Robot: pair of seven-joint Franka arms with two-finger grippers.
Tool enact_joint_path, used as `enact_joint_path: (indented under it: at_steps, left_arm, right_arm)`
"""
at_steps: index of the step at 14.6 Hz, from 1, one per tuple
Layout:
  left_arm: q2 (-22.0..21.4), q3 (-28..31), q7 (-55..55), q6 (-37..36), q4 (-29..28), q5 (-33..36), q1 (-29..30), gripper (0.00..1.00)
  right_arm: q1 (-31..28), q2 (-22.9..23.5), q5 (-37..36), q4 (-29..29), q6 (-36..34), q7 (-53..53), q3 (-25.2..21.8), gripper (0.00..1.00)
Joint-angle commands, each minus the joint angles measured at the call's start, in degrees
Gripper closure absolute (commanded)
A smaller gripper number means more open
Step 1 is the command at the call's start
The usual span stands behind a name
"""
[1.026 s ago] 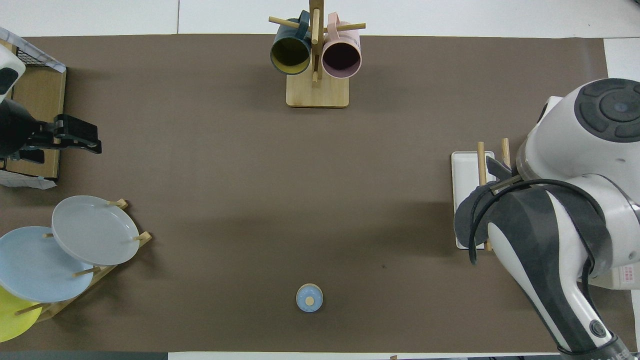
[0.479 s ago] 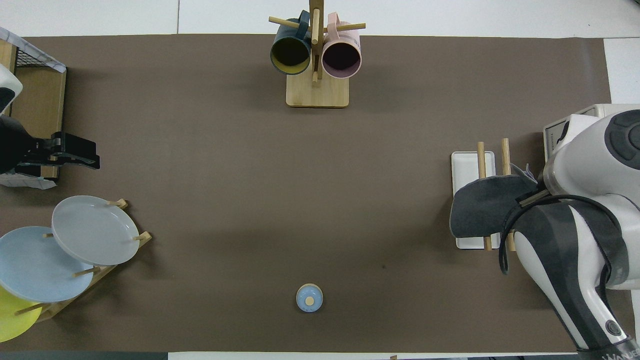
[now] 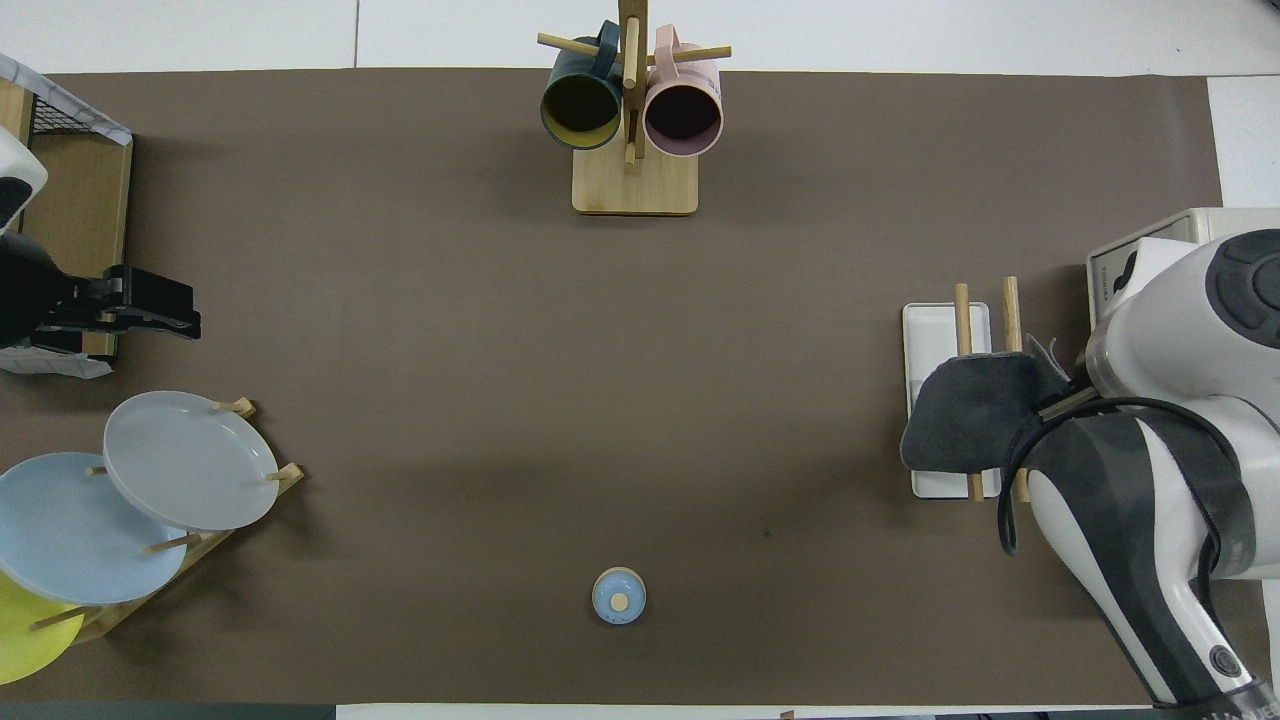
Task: Fold towel and hang on rack
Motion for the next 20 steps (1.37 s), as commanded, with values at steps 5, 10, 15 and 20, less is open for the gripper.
enact_joint_path:
  at_steps: [5, 10, 15, 20]
  left_arm:
    - [-1.59, 0.17, 0.7, 1.31, -1.66, -0.34, 0.48, 0.0]
    - [-1.67, 0.35, 0.52, 0.78, -1.66, -0.34, 0.48, 0.0]
    - [-1.67, 0.44, 0.52, 0.78, -1.74, -0.34, 0.48, 0.0]
    - [-1.67, 0.44, 0.52, 0.78, -1.66, -0.34, 0.56, 0.0]
  right_arm:
    - [-1.87, 0.16, 9.41, 11.1, -5.77, -0.24, 0.5, 0.0]
    - [-4.07, 6.05, 12.89, 30.54, -21.26, 11.37, 0.5, 0.0]
    - [-3.11, 7.73, 11.21, 32.31, -21.71, 12.51, -0.03, 0.0]
    - [-3.11, 7.82, 12.0, 32.06, -21.09, 13.48, -0.03, 0.0]
